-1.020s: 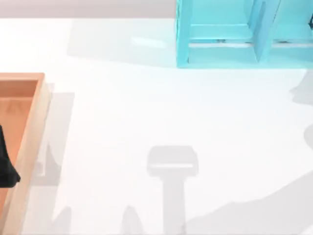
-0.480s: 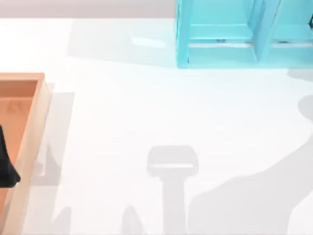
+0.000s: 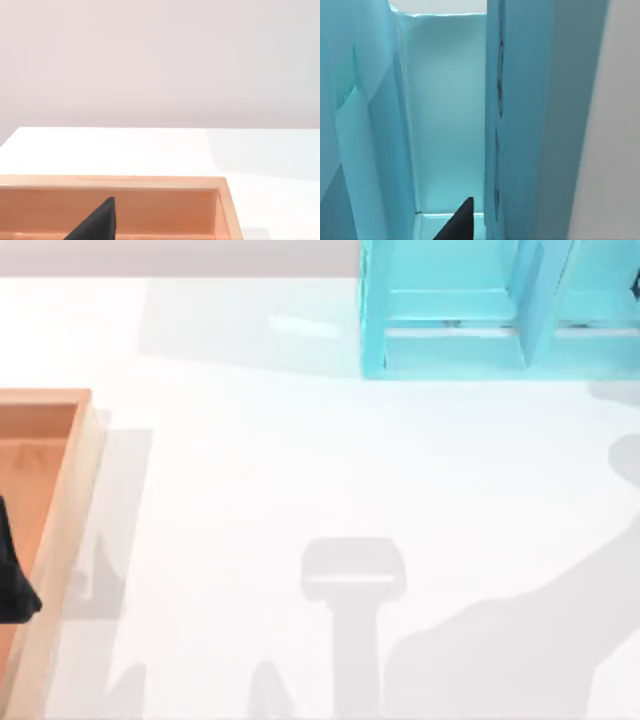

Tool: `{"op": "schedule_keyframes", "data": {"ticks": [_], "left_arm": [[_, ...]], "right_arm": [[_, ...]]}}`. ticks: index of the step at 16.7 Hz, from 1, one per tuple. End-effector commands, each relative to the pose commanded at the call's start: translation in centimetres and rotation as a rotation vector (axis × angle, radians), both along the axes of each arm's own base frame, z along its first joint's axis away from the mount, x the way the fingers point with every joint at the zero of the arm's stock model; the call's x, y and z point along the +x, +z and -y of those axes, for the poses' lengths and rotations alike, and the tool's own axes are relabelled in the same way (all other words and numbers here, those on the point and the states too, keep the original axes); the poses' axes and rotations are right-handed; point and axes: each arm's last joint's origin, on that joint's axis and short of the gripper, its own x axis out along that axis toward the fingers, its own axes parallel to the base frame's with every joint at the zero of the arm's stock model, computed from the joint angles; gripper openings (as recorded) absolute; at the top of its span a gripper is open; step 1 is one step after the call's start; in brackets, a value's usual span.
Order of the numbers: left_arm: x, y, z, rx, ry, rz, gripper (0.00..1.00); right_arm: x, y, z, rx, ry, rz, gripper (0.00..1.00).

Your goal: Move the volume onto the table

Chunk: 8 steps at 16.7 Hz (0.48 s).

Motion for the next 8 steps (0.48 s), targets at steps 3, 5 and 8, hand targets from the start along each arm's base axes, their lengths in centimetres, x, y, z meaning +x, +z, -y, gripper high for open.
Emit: {"op": "schedule_keyframes", "data": {"ticks": [3,5,8], "left_arm": [[0.0,0.0,0.0,0.0,0.0,0.0,1.0],[0.0,0.0,0.0,0.0,0.0,0.0,1.0],[0.0,0.0,0.0,0.0,0.0,0.0,1.0]], "right_arm": [[0.0,0.0,0.0,0.0,0.0,0.0,0.4],[0.0,0.0,0.0,0.0,0.0,0.0,0.25],[0.0,0.0,0.0,0.0,0.0,0.0,0.02]]}}
